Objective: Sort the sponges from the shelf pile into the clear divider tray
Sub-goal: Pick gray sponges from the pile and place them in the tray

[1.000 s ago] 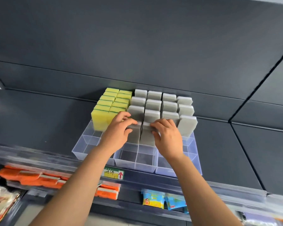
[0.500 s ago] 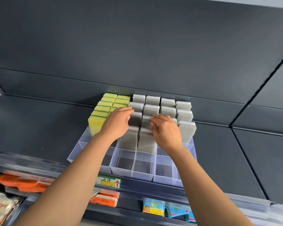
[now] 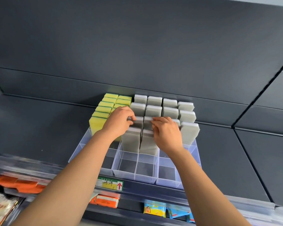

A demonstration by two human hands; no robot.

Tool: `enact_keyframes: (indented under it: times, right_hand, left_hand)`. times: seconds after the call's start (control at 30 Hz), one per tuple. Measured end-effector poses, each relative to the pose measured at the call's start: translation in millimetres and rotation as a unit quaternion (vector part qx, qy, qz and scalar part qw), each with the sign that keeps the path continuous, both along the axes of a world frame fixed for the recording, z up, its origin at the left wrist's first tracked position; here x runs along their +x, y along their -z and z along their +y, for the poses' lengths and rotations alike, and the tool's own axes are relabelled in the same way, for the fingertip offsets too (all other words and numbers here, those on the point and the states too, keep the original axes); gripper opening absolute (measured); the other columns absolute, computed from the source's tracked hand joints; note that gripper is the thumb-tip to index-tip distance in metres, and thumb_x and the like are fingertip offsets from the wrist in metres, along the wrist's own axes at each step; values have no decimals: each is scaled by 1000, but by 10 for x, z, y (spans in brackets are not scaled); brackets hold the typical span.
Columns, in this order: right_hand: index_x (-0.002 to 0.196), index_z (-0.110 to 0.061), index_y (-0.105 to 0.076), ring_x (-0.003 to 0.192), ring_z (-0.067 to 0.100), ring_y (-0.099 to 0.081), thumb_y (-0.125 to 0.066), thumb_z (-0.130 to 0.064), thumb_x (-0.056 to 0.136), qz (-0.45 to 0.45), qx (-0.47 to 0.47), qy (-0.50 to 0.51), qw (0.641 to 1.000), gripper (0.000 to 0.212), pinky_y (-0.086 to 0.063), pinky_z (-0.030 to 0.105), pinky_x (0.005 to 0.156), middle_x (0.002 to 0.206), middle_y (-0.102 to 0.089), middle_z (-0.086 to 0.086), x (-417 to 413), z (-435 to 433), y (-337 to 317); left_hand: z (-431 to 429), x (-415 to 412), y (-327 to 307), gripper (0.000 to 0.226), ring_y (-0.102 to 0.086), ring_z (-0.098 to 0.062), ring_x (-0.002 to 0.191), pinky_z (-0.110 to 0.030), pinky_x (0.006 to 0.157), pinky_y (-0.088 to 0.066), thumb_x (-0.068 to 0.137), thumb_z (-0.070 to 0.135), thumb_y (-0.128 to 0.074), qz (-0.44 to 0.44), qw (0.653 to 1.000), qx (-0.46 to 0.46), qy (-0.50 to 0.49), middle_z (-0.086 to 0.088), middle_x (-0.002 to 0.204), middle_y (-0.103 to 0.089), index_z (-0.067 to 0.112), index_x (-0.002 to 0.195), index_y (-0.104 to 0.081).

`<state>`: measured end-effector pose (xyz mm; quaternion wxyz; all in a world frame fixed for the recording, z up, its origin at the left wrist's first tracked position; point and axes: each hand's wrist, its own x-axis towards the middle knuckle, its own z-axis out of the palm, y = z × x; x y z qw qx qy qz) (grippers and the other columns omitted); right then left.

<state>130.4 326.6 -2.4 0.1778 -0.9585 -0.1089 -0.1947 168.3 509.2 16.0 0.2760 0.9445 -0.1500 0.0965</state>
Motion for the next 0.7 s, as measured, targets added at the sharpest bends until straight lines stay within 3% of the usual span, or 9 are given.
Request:
enact_keyframes:
  times: [0.07, 0.23, 0.47, 0.7]
  right_hand:
    - [100, -10, -71, 102, 29, -54, -53, -7, 86, 3, 1, 0, 1000, 24, -42, 37, 83, 116, -66, 1, -4, 6, -2]
    - [97, -8, -71, 97, 31, -54, -52, -5, 85, 1, 5, 4, 1000, 23, -46, 39, 79, 114, -66, 3, -24, 21, 4]
    - [92, -7, -72, 92, 33, -57, -49, -8, 82, -4, 12, 5, 1000, 25, -49, 41, 76, 110, -68, 5, -25, 32, 24]
    - [91, -7, -72, 91, 33, -57, -46, -10, 82, -10, 15, 3, 1000, 27, -50, 41, 75, 109, -68, 5, -24, 39, 39]
  left_hand:
    - [-1, 5, 6, 9, -50, -19, 95, -33, 81, -43, 80, 5, -69, -1, 1000, 2, -1, 1, 98, -62, 13, 84, -69]
    - [9, 4, -33, 14, -39, -12, 81, -25, 73, -34, 80, 3, -68, 19, 1000, 11, 18, 5, 96, -53, 15, 88, -66]
    - [26, 62, 27, 16, -48, -18, 94, -34, 79, -44, 79, -4, -65, -5, 1000, -4, 5, 1, 92, -57, 12, 81, -67]
    - [-2, 66, 47, 12, -44, -16, 92, -27, 76, -37, 79, 0, -67, -9, 1000, -3, 18, 0, 95, -57, 11, 83, -66]
